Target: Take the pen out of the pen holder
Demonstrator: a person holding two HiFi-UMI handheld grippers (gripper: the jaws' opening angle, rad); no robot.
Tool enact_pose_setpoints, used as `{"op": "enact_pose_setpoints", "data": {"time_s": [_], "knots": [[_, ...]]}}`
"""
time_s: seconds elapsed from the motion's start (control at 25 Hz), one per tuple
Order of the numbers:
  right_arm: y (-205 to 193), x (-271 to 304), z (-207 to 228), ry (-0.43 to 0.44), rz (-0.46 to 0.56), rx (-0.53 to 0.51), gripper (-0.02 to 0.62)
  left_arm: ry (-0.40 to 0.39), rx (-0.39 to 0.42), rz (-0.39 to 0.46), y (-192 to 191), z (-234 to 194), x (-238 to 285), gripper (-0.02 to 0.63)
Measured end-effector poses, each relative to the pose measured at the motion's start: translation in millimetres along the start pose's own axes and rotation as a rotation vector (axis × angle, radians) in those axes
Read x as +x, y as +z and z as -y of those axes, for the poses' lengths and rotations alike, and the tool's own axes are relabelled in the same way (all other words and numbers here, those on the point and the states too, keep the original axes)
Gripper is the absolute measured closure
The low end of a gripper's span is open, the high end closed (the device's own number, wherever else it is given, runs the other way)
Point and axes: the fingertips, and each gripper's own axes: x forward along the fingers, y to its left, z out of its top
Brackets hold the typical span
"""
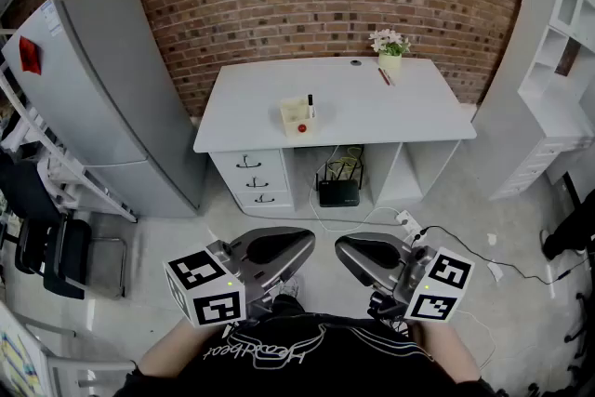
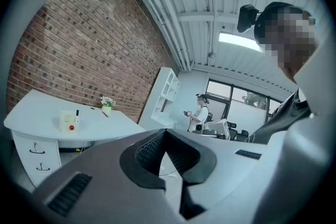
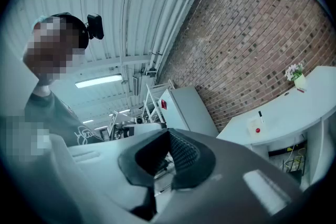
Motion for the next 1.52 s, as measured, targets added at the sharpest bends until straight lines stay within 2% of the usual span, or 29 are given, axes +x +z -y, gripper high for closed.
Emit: {"op": "enact_pose_setpoints", "data": {"time_s": [0.32, 0.68, 1.2, 1.52], "knots": [[-2, 9, 13, -0.023, 0.005, 0.021, 0.592, -0.007, -0.009, -0.004, -1, -16, 4, 0.604], [-4, 37, 58, -0.067, -0.020, 0.067, 0.592, -0.034, -0.062, -0.028, 0, -67, 20, 0.604], [-2, 115, 172, -0.141, -0.042, 0.159, 0.592, -0.034, -0.123, -0.107, 21, -202, 54, 0.604], [2, 168, 237, -0.180, -0.061, 0.192, 0.592, -0.028, -0.158, -0.125, 36, -287, 64, 0.604]]}}
